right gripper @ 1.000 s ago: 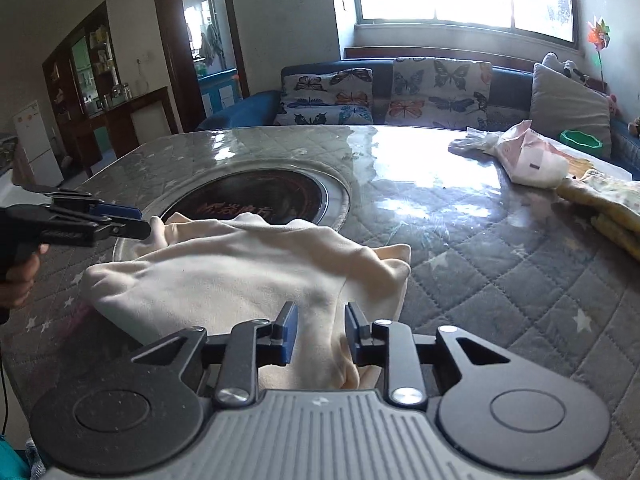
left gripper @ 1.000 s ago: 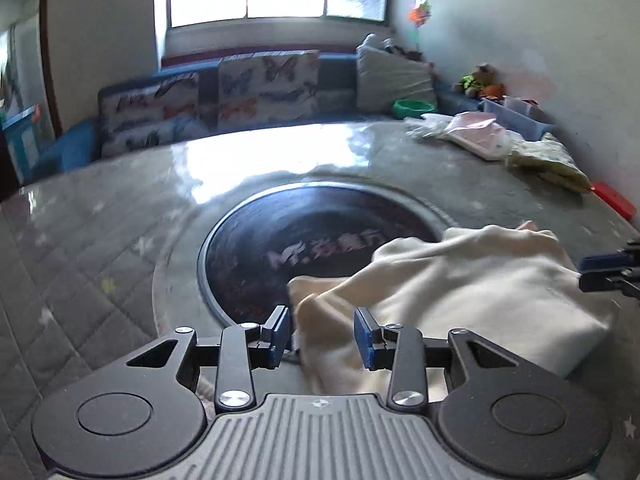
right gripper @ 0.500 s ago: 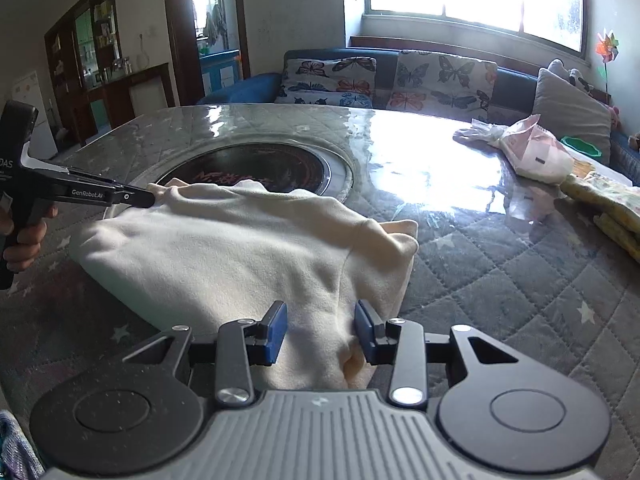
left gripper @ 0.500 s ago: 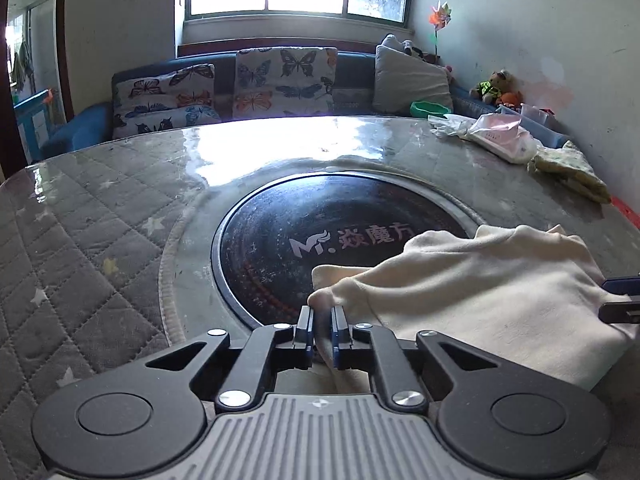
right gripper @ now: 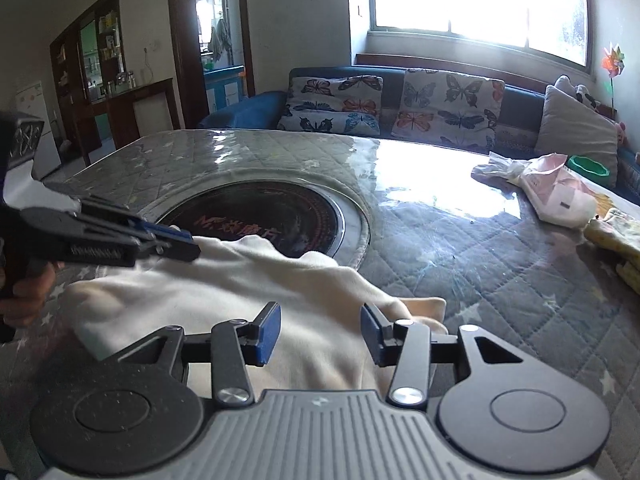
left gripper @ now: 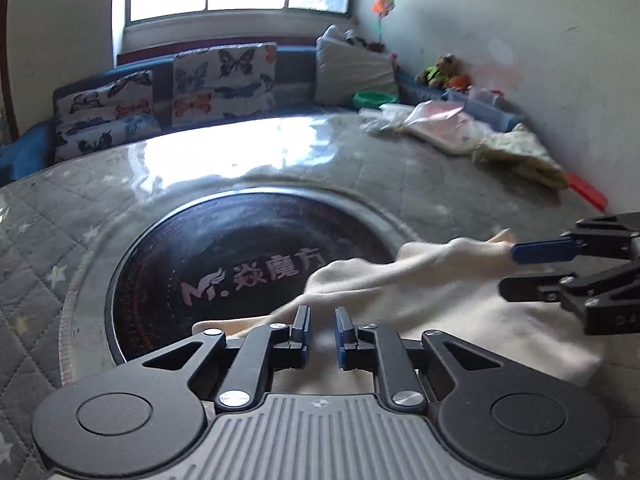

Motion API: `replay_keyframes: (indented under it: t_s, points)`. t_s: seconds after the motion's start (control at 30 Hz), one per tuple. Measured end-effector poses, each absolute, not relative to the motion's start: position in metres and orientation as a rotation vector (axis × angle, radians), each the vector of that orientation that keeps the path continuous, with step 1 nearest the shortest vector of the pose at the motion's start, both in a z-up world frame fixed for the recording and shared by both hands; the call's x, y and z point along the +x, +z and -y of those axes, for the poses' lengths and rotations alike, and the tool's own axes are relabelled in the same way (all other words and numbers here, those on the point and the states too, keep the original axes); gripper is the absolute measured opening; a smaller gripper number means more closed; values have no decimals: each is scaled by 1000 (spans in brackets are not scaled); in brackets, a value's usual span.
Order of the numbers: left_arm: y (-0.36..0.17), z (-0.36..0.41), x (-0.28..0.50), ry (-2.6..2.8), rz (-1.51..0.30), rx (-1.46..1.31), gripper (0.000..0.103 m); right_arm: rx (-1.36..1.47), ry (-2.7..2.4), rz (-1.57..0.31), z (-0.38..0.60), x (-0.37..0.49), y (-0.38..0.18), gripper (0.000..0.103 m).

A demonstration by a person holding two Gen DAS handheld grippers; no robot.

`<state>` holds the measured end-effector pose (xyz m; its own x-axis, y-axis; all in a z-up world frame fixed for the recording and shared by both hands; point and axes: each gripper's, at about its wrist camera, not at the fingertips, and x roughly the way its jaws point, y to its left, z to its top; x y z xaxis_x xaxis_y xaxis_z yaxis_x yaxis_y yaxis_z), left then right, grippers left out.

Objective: Fold clothes
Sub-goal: 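Press the folded shirt flat and open the left gripper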

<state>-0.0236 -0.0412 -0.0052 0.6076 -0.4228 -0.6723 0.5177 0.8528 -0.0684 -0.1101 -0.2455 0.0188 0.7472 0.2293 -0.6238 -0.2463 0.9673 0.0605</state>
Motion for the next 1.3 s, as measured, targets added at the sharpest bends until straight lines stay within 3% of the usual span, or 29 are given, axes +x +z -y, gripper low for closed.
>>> replay_keyframes:
  t_s: [0.17, 0.33, 0.4, 0.67, 0.8, 1.0, 1.17, 1.3]
  points:
    - [-1, 31, -13, -503, -740, 83, 16, -14, 214, -711, 254, -95, 5, 45]
    - [13, 24, -30, -498, -735, 71, 43, 19, 203, -682, 253, -112, 18, 52]
    - [19, 24, -46, -521, -725, 70, 46, 15, 206, -673, 249, -121, 22, 57]
    - [25, 27, -121, -599, -651, 108, 46, -18, 263, -635, 216, -169, 26, 59]
    - [6, 28, -131, -611, -697, 118, 37, -102, 277, -630, 197, -185, 13, 59]
    - [8, 25, -136, -601, -677, 121, 37, -138, 273, -603, 190, -193, 17, 57]
    - [5, 29, -134, -593, -703, 131, 40, -108, 281, -593, 186, -187, 20, 57]
    - [5, 27, -135, -580, -716, 114, 51, -115, 283, -636, 181, -186, 3, 58]
